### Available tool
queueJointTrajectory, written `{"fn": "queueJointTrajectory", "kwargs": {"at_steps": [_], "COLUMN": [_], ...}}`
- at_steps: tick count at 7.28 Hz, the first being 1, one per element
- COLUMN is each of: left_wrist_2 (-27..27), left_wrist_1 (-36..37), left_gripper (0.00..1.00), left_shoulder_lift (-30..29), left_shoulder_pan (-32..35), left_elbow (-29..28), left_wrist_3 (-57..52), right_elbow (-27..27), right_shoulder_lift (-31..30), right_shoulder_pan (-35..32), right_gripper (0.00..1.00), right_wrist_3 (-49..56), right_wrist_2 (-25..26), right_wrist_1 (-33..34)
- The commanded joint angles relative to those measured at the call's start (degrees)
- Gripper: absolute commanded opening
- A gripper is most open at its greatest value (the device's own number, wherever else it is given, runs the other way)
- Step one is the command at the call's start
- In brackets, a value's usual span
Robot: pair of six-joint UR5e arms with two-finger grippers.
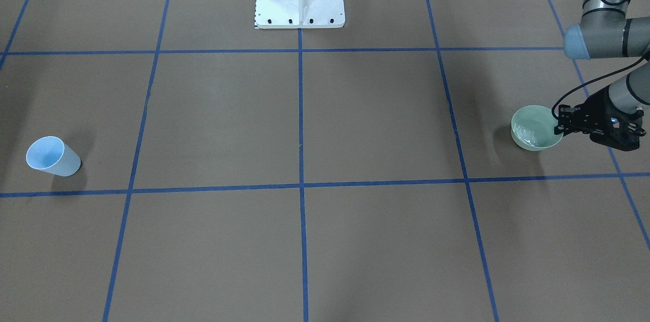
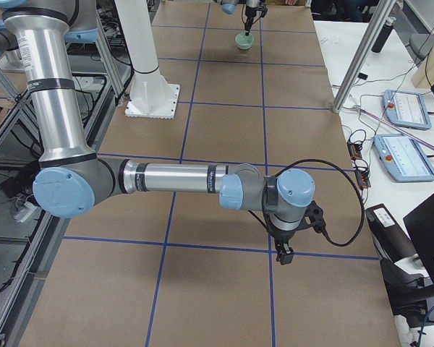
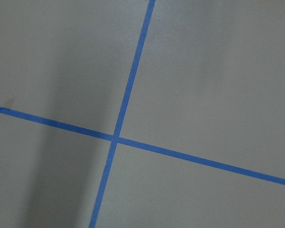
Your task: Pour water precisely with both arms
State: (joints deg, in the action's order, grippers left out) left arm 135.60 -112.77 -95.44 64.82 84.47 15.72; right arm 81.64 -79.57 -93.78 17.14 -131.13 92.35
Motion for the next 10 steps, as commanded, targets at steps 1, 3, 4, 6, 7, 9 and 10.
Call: {"fn": "queueJointTrajectory", "kwargs": {"at_steps": [1, 3, 4, 6, 7, 9, 10], "left_wrist_2": [-0.1, -0.1, -0.2, -0.1, -0.4, -0.7, -0.8], "left_wrist_1": [-0.5, 0.3, 0.4, 7.9, 17.4, 26.0, 26.9], "left_gripper": [1.00, 1.00, 1.00, 1.00, 1.00, 1.00, 1.00], "left_shoulder_lift": [0.1, -0.9, -0.9, -0.9, -1.1, -1.5, -1.5], "left_shoulder_pan": [0.5, 6.8, 10.2, 14.9, 18.5, 25.1, 28.0], "left_elbow": [-0.2, 1.2, 1.4, 3.9, 7.2, 9.0, 8.1], "left_wrist_3": [0.1, 0.0, -0.5, -7.2, -14.9, -25.5, -28.8], "right_elbow": [0.0, -0.1, -0.2, -0.2, -0.2, -0.2, -0.2], "right_shoulder_lift": [0.1, 0.3, 0.3, 0.4, 0.4, 0.4, 0.3], "right_shoulder_pan": [0.0, 0.0, 0.1, 0.1, 0.1, 0.1, 0.1], "right_gripper": [1.00, 1.00, 1.00, 1.00, 1.00, 1.00, 1.00], "right_wrist_3": [-0.1, -0.2, -0.4, -0.4, -0.4, -0.4, -0.5], "right_wrist_2": [0.0, 0.0, 0.0, 0.0, 0.0, -0.1, -0.1], "right_wrist_1": [0.0, -0.1, 0.0, 0.0, 0.0, 0.1, 0.2]}}
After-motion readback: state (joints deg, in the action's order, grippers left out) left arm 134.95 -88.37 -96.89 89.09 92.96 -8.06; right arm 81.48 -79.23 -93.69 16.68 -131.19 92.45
